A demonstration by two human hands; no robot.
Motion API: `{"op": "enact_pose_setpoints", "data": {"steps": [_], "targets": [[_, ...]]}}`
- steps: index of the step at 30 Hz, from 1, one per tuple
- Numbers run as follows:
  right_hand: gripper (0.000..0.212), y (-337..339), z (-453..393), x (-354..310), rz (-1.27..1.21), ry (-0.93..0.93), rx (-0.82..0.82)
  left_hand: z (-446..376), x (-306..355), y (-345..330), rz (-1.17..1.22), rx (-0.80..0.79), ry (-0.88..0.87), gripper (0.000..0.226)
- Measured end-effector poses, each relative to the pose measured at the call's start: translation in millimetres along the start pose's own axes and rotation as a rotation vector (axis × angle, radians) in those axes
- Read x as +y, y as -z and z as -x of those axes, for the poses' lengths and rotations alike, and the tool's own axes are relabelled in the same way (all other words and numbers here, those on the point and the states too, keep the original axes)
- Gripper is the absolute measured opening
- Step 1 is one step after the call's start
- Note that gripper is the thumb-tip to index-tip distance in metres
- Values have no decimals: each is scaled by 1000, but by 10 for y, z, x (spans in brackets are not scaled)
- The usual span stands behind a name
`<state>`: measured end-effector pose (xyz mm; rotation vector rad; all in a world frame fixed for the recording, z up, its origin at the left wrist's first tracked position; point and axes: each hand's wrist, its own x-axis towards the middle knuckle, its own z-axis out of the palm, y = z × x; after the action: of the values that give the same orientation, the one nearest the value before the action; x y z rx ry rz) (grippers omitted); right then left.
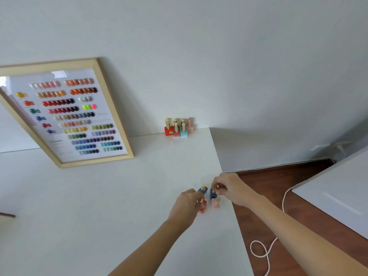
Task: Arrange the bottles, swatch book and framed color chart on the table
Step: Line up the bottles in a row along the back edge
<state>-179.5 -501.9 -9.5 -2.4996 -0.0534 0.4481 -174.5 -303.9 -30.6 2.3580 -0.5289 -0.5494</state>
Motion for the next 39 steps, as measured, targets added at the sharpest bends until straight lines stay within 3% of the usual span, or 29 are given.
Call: {"op": "enact_pose_setpoints", "data": {"steps": [10,18,25,31,39], "targets": [[11,-170,-62,-48,-98,3,33,60,-193,243,-151,16,5,26],[44,-213,-133,-150,-99,-16,-7,58,-197,274,-137,37,28,23],[13,-288,-250,-221,54,6,53,-33,-223,286,-131,54,69,18],[13,-226,-423,-183,62,-19,88,-252,-338,501,-135,118,46,21],[9,205,-973,-73,-22,-44,253,-919,-466,1071,-126,255,16,20]]}}
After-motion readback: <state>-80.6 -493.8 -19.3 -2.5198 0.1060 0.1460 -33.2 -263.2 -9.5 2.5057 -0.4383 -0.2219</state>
